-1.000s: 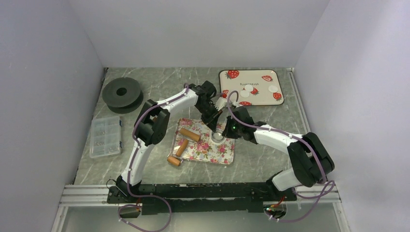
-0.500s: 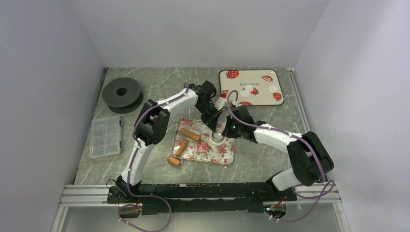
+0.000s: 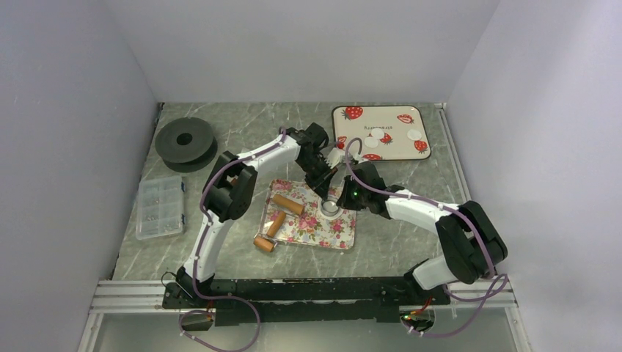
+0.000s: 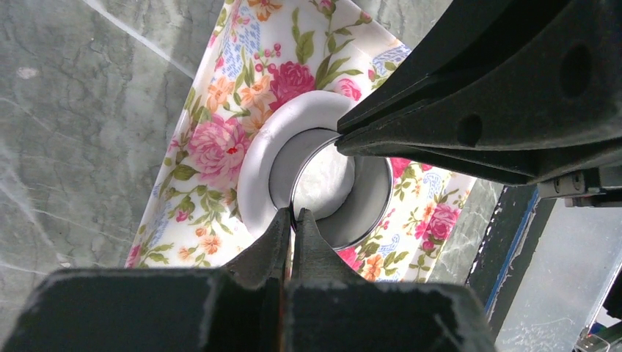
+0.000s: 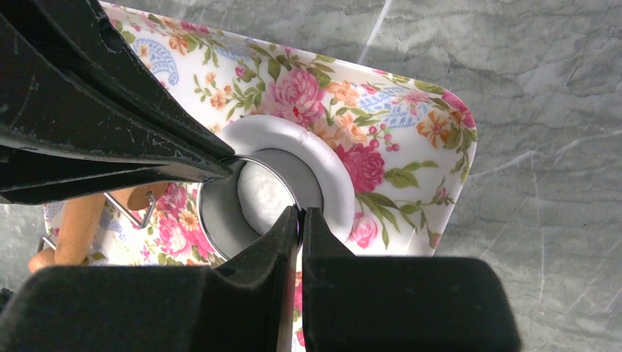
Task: Roll out the dumpling wrappers from the dough
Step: Press the dumpling wrapper on the work surface.
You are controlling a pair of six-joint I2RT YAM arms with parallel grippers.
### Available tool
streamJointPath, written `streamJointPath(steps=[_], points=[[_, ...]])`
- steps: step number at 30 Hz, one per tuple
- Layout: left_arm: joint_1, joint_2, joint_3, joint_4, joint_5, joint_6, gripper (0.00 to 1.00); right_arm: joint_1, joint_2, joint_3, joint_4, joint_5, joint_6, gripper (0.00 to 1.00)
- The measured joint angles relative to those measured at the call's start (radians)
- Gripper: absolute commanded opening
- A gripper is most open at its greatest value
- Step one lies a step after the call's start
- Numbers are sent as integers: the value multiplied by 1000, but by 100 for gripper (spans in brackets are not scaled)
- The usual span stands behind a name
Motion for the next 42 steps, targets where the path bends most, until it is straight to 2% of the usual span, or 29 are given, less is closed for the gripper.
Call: streamJointPath(steps=[10, 21, 29, 37, 42], points=[[0, -5, -6, 8, 0, 2, 0, 0, -27, -48, 58, 0, 20, 0], [-1, -7, -8, 10, -4, 5, 0, 0, -7, -11, 13, 0, 10, 0], [-5, 4, 17, -14, -18, 11, 0, 5, -19, -35, 44, 5, 27, 0], [18, -37, -65, 53, -3, -46, 0, -13, 46, 61, -38, -25, -37, 0], [10, -21, -26, 22, -12, -11, 0, -2, -1, -2, 10, -13, -5, 0]])
